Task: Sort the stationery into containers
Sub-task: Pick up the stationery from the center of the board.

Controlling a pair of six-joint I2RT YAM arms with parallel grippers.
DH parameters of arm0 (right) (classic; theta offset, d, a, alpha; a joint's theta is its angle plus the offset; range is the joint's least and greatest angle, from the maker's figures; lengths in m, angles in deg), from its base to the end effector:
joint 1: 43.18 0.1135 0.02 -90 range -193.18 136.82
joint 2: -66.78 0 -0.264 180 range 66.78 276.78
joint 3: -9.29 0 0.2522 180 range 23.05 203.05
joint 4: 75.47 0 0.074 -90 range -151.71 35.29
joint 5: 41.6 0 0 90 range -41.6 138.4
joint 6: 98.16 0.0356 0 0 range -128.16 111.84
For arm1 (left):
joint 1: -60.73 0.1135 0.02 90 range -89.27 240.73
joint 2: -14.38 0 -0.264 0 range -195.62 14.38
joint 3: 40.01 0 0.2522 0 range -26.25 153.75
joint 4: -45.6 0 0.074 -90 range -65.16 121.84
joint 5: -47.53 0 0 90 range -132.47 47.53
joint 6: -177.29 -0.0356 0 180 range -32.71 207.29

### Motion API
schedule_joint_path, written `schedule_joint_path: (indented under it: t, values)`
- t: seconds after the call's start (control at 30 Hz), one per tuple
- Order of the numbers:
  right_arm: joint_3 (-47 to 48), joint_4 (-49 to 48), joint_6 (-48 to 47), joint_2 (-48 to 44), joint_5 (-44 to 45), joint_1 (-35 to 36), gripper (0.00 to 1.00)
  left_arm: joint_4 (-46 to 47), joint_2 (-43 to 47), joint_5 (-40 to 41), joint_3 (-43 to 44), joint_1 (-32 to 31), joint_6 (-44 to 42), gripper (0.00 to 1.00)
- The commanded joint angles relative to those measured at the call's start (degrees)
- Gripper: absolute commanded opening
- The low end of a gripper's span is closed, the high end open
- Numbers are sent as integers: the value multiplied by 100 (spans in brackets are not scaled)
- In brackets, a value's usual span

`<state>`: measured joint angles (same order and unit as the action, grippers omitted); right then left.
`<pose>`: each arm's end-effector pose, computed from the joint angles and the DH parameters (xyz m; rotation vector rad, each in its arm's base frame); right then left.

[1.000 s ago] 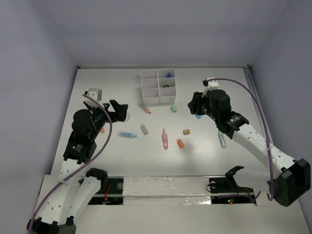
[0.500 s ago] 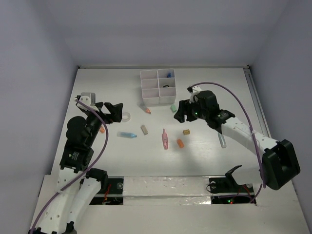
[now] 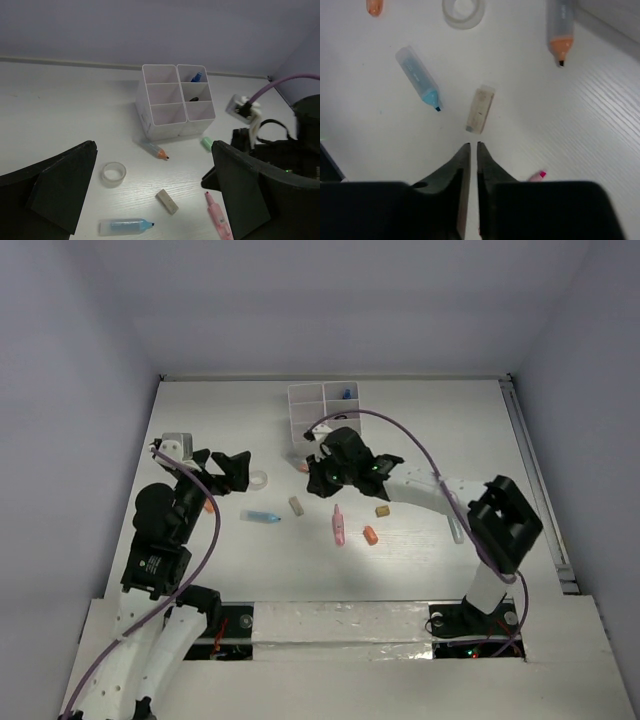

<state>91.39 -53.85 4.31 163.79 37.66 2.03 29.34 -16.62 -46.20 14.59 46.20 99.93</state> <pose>0.2655 0.2768 0.2458 -0.7530 2.1770 0.7485 0.1286 -0.0357 0.3644 0.0779 1.4554 -0.4351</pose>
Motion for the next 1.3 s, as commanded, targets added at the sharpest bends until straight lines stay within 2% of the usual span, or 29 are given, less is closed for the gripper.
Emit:
schedule_joint_path:
  t: [0.0,0.07,0.17,0.2,0.23,0.3,0.47,0.57,0.67,0.7,0.8,0.9,1.07,1.27]
  values:
    - [794,330,-43,702,370,163,11,259,191,170,21,-129,-16,99]
    - [1040,601,-25,985,529,233,14,259,252,240,21,-182,-16,99]
    - [1506,927,-95,1451,661,391,37,259,314,311,12,-244,-8,99]
    - [1681,998,-104,1539,661,444,49,259,332,320,12,-244,-16,99]
    - [1744,1042,-104,1679,687,445,53,259,341,320,12,-296,-16,99]
    - [1841,1147,-69,1821,705,524,56,259,384,320,12,-297,-25,99]
    - [2209,1349,-25,2198,626,638,56,110,437,320,12,-349,-34,99]
    - [2438,1542,-43,2506,626,690,54,101,455,494,12,-402,-43,99]
    - [2492,1587,-25,2665,740,691,45,92,446,522,20,-402,-43,99]
    - [2518,1596,-34,2682,914,691,31,101,446,522,21,-402,-43,99]
    - [2483,1553,19,2543,1388,691,10,101,437,531,21,-455,-52,99]
    - [2334,1289,19,2069,1513,524,5,110,429,540,21,-455,-52,99]
    - [2245,963,-60,1304,1461,-187,3,136,376,531,29,-516,-69,99]
    - [2210,683,-192,1127,1505,-1101,4,118,437,531,21,-516,-60,99]
